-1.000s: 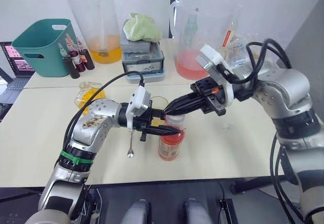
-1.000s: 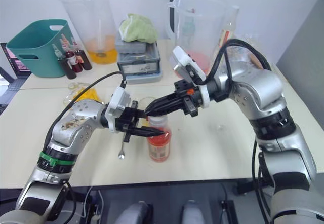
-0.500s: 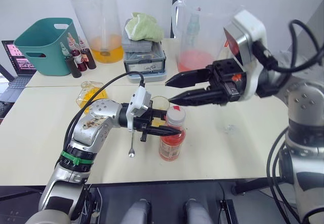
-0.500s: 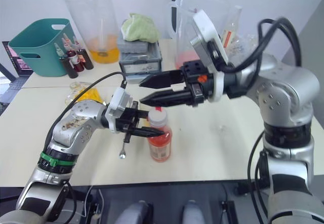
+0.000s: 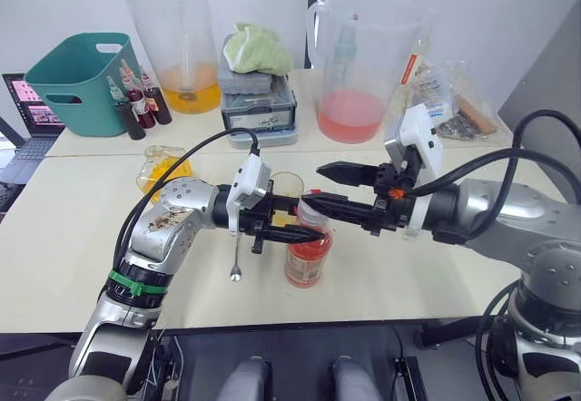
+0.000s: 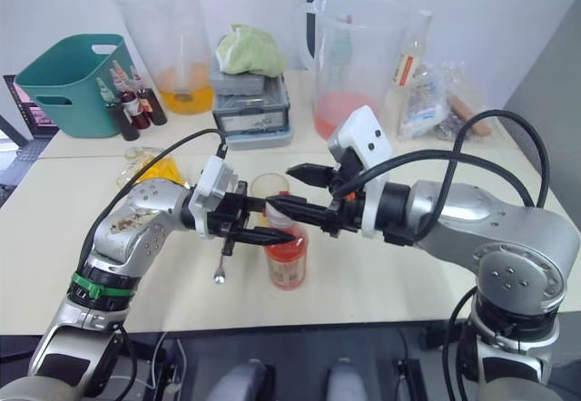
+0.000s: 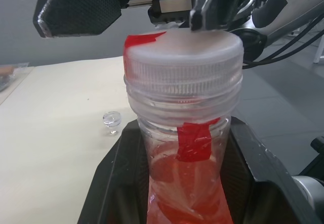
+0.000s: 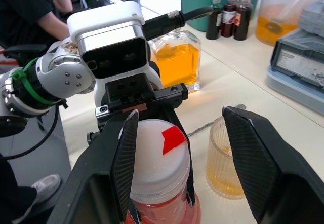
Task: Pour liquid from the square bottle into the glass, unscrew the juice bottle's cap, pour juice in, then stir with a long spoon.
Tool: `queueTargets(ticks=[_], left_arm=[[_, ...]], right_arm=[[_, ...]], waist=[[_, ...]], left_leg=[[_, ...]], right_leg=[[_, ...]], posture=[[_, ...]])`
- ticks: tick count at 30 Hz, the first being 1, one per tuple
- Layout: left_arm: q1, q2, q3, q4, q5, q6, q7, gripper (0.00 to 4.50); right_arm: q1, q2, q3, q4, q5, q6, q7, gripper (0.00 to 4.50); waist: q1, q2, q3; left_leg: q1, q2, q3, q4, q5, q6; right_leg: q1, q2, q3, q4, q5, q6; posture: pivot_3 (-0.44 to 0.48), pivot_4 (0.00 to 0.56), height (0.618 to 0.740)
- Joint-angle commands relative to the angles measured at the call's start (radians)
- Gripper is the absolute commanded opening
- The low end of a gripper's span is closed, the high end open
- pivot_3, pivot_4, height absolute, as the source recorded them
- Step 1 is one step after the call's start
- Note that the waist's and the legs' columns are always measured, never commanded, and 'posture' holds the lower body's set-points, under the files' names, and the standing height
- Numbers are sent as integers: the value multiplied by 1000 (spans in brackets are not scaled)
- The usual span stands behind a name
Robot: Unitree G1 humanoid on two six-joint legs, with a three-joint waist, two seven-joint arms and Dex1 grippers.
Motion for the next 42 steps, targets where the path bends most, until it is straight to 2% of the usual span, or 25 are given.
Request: queueTargets(ticks=[1, 5, 8, 10, 11, 22, 31, 38, 40, 42], left_arm=[[-2, 6, 1, -10, 3, 0, -8, 1455], [-5, 5, 1, -7, 4, -1, -11, 1455], [-6, 4, 1, -5, 5, -3, -11, 1455], [-6, 3, 1, -4, 6, -4, -10, 1455], [-6, 3, 1, -4, 7, -5, -10, 1455], [-3, 1, 1, -3, 9, -8, -7, 1455], [-2, 4, 3, -2, 11, -9, -7, 1455], [-1, 9, 6, -1, 13, -12, -7, 1455], [-3, 11, 7, 1, 14, -12, -7, 1455], [-6, 11, 6, 5, 17, -15, -9, 1455]], right_arm=[[7, -23, -1, -22, 97, -4, -51, 2808], [-9, -41, 10, -13, 154, -42, -87, 2808], [-8, -68, 22, -12, 182, -52, -97, 3623], [-4, -81, 35, -12, 190, -56, -103, 4339], [-3, -84, 41, -10, 191, -60, -110, 4484], [7, -110, 77, 7, 194, -117, -141, 4484], [17, -124, 97, 5, 196, -146, -141, 1689], [17, -134, 116, 10, 178, -164, -120, 1635], [0, -143, 134, 25, 142, -171, -57, 1635], [-18, -167, 164, 49, 75, -202, 90, 1635]], waist=[[0, 0, 0], [0, 0, 0], [0, 0, 0], [0, 0, 0], [0, 0, 0], [0, 0, 0], [0, 0, 0], [0, 0, 0], [0, 0, 0], [0, 0, 0]], left_leg=[[0, 0, 0, 0, 0, 0], [0, 0, 0, 0, 0, 0], [0, 0, 0, 0, 0, 0], [0, 0, 0, 0, 0, 0], [0, 0, 0, 0, 0, 0], [0, 0, 0, 0, 0, 0], [0, 0, 0, 0, 0, 0], [0, 0, 0, 0, 0, 0], [0, 0, 0, 0, 0, 0], [0, 0, 1, 0, 0, 0]], right_leg=[[0, 0, 0, 0, 0, 0], [0, 0, 0, 0, 0, 0], [0, 0, 0, 0, 0, 0], [0, 0, 0, -1, 0, 0], [1, 0, 0, 0, 0, 0], [1, 0, 0, -1, 0, 0], [1, 0, 0, -1, 0, 0], [1, 0, 0, -1, 0, 0], [1, 0, 0, -1, 0, 0], [1, 0, 0, -1, 0, 0]], posture=[[0, 150, 740], [0, 150, 740], [0, 150, 740], [0, 150, 740], [0, 150, 740], [0, 150, 740], [0, 150, 740], [0, 150, 740], [0, 150, 740], [0, 150, 740]])
